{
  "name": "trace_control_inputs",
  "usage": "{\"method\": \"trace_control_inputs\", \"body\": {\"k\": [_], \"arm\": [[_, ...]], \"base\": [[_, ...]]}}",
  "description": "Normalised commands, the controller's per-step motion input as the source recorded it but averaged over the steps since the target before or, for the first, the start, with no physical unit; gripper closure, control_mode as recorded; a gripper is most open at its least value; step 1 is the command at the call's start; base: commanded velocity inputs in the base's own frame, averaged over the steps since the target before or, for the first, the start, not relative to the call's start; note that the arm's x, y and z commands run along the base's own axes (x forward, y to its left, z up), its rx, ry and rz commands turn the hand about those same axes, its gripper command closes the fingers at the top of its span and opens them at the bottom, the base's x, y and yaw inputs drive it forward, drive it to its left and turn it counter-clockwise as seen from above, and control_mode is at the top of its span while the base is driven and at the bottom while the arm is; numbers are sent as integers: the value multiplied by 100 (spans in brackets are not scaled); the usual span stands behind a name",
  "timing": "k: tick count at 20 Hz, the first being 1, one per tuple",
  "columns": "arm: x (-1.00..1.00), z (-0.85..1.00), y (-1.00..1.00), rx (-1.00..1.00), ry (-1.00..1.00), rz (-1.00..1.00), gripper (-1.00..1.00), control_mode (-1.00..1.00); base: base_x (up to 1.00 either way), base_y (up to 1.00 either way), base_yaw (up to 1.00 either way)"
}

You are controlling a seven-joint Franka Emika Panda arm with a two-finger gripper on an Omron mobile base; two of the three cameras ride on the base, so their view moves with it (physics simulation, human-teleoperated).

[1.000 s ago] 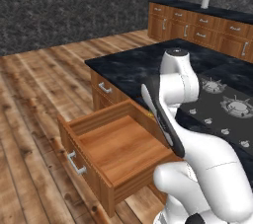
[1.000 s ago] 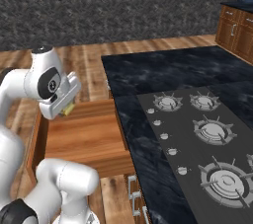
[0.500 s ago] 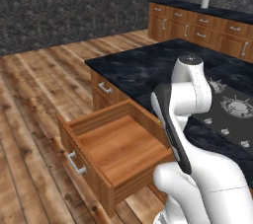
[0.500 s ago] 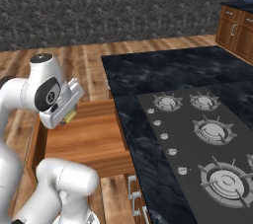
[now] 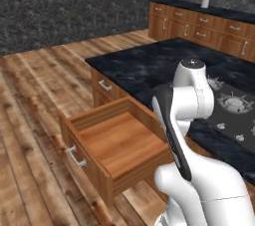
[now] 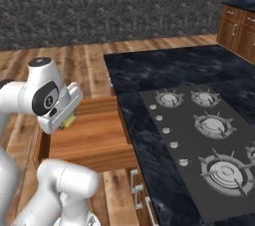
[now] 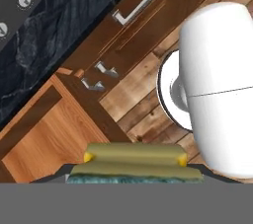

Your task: Restock the sink supplies by placing the sponge and soap dispenser on the counter and next to the sink. Make sure the soap dispenser is upright.

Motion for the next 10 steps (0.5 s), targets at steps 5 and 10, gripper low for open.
{"method": "trace_control_inputs", "body": {"k": [5,10], "arm": [[0,0,0,0,0,0,100,100],[0,0,0,0,0,0,100,100]], "base": [[-100,0,0],[-100,0,-16]]}}
